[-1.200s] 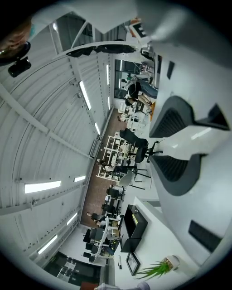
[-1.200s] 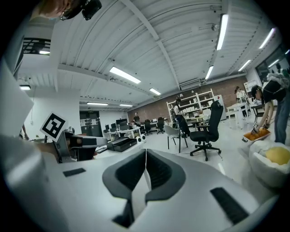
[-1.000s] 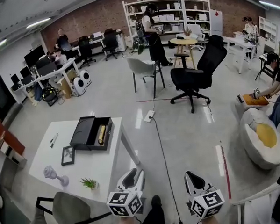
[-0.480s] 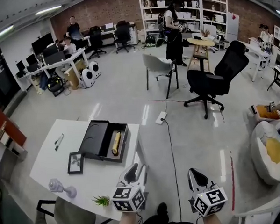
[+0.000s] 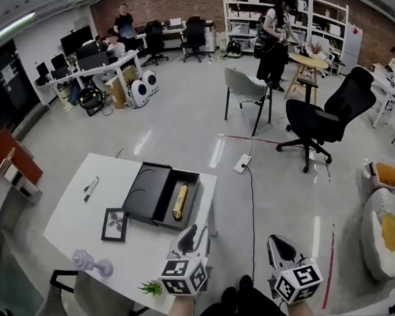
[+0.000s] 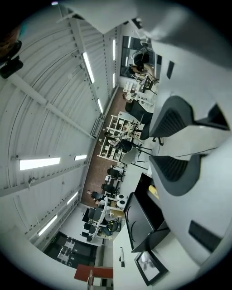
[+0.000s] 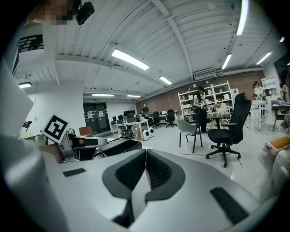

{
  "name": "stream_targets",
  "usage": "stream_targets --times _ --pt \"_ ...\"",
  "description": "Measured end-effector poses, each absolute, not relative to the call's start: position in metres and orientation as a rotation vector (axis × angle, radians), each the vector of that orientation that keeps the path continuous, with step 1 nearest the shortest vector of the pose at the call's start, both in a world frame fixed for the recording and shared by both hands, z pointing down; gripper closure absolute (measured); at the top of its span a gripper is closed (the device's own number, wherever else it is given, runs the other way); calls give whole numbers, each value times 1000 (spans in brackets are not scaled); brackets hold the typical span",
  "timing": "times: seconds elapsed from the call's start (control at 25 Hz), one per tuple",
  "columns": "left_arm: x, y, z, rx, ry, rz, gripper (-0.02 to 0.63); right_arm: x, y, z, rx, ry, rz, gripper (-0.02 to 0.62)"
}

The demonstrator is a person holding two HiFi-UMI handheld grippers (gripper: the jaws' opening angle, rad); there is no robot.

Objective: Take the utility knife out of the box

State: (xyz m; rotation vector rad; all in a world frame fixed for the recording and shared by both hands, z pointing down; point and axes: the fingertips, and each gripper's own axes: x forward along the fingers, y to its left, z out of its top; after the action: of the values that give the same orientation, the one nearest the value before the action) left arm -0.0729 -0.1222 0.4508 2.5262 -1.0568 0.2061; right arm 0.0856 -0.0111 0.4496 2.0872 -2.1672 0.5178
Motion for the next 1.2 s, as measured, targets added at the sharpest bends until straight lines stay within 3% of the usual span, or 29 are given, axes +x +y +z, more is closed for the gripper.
stream_targets --times 1.2 --pt "-130 -260 471 2131 -1672 328 495 52 -271 473 1327 -2623 549 594"
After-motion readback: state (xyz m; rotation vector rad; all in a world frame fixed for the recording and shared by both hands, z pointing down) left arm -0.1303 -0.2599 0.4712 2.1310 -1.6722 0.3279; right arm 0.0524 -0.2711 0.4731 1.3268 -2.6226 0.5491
